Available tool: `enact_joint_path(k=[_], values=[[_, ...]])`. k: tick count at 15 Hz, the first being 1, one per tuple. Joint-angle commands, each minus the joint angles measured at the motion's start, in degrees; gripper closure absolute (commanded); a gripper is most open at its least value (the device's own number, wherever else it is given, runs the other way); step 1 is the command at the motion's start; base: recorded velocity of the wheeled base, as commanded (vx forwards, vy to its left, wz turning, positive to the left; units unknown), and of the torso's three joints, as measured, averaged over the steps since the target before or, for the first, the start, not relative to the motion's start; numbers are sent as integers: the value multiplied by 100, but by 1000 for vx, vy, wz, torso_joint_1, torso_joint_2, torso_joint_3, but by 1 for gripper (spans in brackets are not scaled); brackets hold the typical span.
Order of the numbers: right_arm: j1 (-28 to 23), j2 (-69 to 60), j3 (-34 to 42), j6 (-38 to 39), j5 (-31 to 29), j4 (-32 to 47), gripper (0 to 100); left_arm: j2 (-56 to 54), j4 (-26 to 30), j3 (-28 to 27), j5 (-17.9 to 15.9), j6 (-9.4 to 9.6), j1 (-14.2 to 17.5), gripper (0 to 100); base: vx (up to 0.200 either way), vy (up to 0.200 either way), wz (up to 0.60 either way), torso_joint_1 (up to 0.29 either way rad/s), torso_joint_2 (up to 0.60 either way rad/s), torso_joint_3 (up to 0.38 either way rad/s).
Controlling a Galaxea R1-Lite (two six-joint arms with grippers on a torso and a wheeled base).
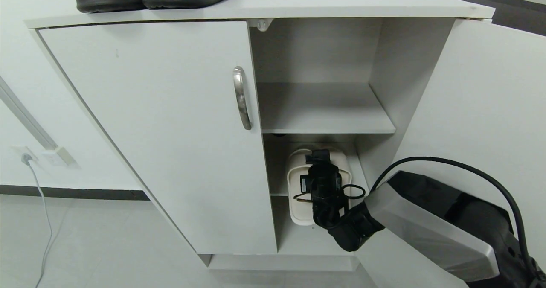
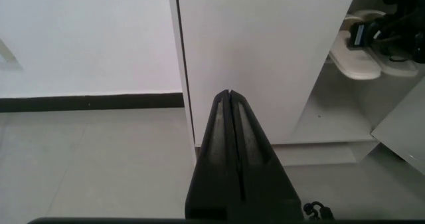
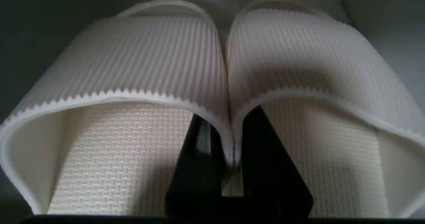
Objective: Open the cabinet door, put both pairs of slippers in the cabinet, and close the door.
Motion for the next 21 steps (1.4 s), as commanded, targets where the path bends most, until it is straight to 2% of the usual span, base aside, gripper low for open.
enact_joint_path(k=[1, 7, 15, 16, 18, 21], values=[[-168, 200, -702, 21, 34, 397, 100, 7, -5, 0, 0, -5, -1, 100, 0, 0, 0, 0, 0, 0], [-467, 824, -2117, -216, 201, 969, 100, 7, 4, 0, -9, 3, -1, 100, 0, 0, 0, 0, 0, 0], [-590, 912, -2328, -216, 245, 1197, 100, 7, 4, 0, 0, 3, -1, 100, 0, 0, 0, 0, 0, 0], [-590, 912, -2310, -216, 245, 1197, 0, 7, 4, 0, 0, 3, -1, 100, 0, 0, 0, 0, 0, 0], [-573, 859, -2214, -216, 263, 1162, 0, 7, -5, 0, 0, 3, -1, 100, 0, 0, 0, 0, 0, 0], [-467, 507, -1598, -216, 263, 898, 0, 7, 4, 0, 0, 3, -1, 100, 0, 0, 0, 0, 0, 0]])
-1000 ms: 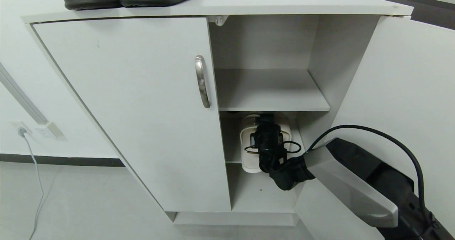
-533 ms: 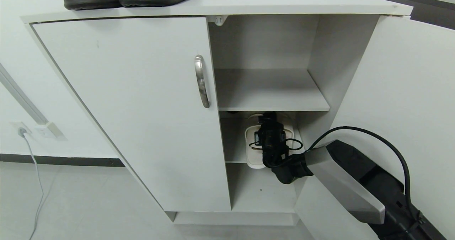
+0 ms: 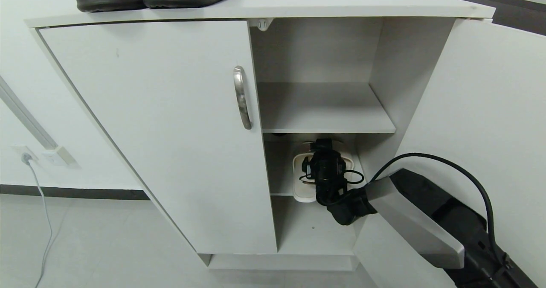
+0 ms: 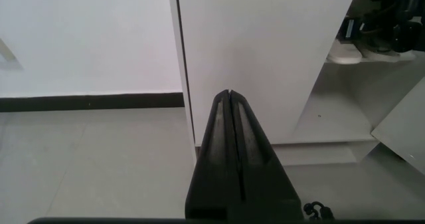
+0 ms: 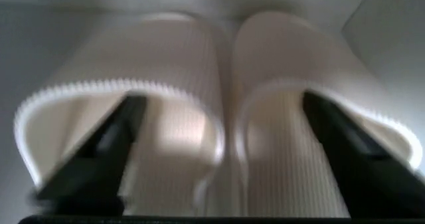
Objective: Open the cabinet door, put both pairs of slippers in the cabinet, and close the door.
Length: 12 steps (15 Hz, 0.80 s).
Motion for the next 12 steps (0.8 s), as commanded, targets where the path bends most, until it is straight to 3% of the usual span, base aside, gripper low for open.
enact_joint_path(k=[1, 4, 8, 12], values=[[121, -424, 521, 2, -3, -167, 0, 7, 2, 0, 0, 2, -1, 100, 0, 0, 0, 0, 0, 0], [349, -1013, 1584, 2, -47, -642, 0, 7, 2, 0, 0, -7, -1, 100, 0, 0, 0, 0, 0, 0], [868, -1839, 3624, 11, -47, -1670, 0, 7, 2, 0, 0, 2, -1, 100, 0, 0, 0, 0, 0, 0], [1053, -2252, 4344, 63, -73, -1960, 0, 7, 2, 0, -9, 2, -1, 100, 0, 0, 0, 0, 0, 0]])
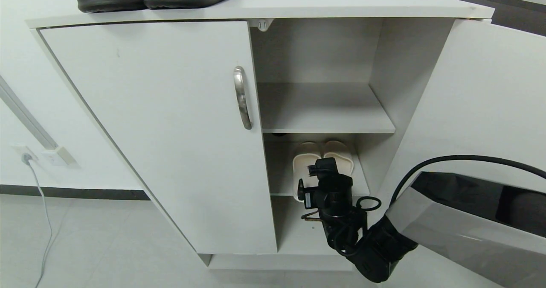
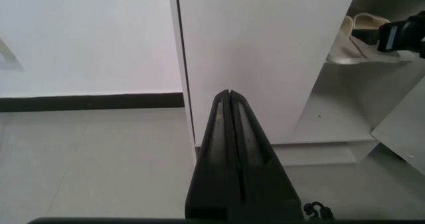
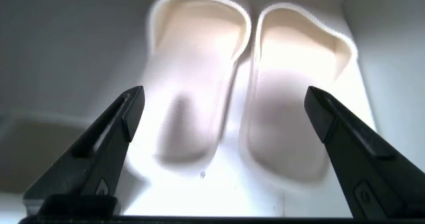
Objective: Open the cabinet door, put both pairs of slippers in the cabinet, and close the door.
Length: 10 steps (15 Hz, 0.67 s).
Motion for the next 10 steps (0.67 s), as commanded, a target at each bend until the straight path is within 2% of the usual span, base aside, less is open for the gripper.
enact_joint_path(k=[1, 3, 9, 10], values=[[85, -336, 269, 1, 0, -84, 0, 7, 4, 0, 5, 2, -1, 100, 0, 0, 0, 0, 0, 0], [94, -327, 287, -25, -35, -92, 0, 7, 4, 0, 5, -15, -1, 100, 0, 0, 0, 0, 0, 0], [138, -319, 304, -34, -70, -101, 0, 7, -5, 0, 5, -15, -1, 100, -200, 0, 0, 2, 2, 2], [138, -319, 304, -34, -79, -101, 0, 7, -5, 0, 14, -24, -1, 100, 0, 0, 0, 0, 0, 0]])
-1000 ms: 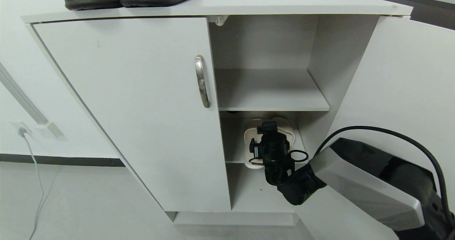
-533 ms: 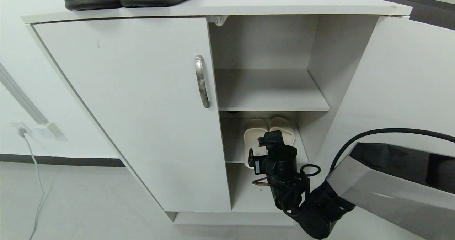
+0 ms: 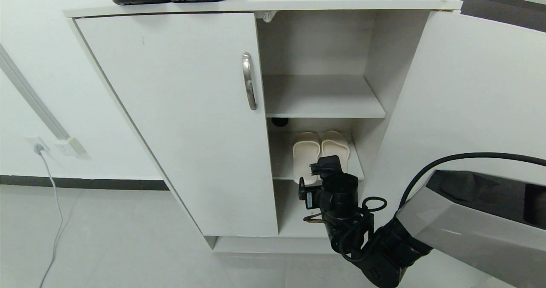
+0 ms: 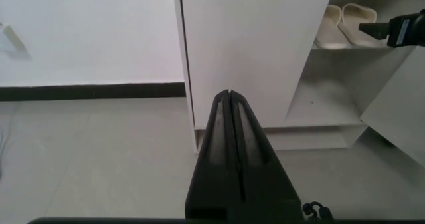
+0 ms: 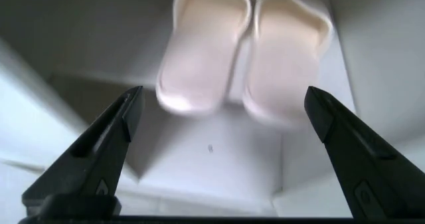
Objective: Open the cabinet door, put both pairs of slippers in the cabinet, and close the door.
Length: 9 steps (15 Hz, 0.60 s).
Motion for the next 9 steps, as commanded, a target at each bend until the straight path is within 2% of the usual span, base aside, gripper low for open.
enact_joint_path(k=[1, 9], values=[[0, -4, -4, 0, -2, -1, 0, 7, -2, 0, 5, -9, -1, 100, 0, 0, 0, 0, 0, 0], [17, -4, 13, -9, -11, -10, 0, 7, 7, 0, -13, 0, -1, 100, 0, 0, 0, 0, 0, 0]])
